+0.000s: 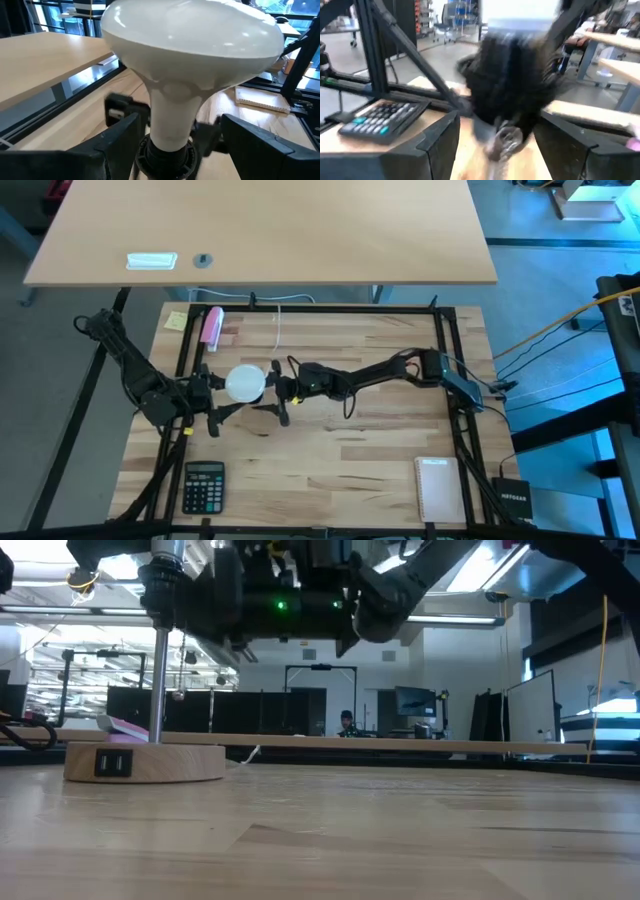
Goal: Screw lightbulb
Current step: Insert the lightbulb into the desk lamp
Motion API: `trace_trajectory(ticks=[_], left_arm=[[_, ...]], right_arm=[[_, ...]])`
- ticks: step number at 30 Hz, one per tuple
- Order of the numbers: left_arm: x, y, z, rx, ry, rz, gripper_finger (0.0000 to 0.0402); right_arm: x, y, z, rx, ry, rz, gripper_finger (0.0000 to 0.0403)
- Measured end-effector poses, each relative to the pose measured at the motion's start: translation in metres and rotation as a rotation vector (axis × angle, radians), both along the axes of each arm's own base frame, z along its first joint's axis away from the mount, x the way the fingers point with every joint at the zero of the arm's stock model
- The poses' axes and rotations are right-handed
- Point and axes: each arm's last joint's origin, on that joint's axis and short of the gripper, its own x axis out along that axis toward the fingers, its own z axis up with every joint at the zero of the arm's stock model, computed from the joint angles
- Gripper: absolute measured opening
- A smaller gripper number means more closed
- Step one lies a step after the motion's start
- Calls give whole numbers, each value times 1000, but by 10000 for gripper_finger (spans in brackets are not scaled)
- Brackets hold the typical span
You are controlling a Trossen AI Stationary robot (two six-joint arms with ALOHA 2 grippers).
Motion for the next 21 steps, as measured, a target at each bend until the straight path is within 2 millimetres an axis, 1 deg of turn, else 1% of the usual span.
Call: trace_trajectory(ticks=[2, 4, 6, 8, 11, 21], left_arm=[[0, 0, 0, -3, -1, 0, 265], [0, 0, 0, -4, -1, 0, 265], [0, 0, 0, -4, -2, 0, 265], [0, 0, 0, -5, -3, 4, 265], [1, 0, 1, -16, -9, 6, 265], [5, -4, -5, -32, 0, 26, 265]], right_arm=[[1, 0, -3, -1, 11, -2, 248], [3, 1, -1, 0, 1, -6, 247], [4, 1, 3, 0, -7, -8, 238], [5, 0, 5, 0, -13, -15, 216], [5, -1, 4, 3, -3, -31, 170], [5, -4, 3, 4, 4, -59, 170]])
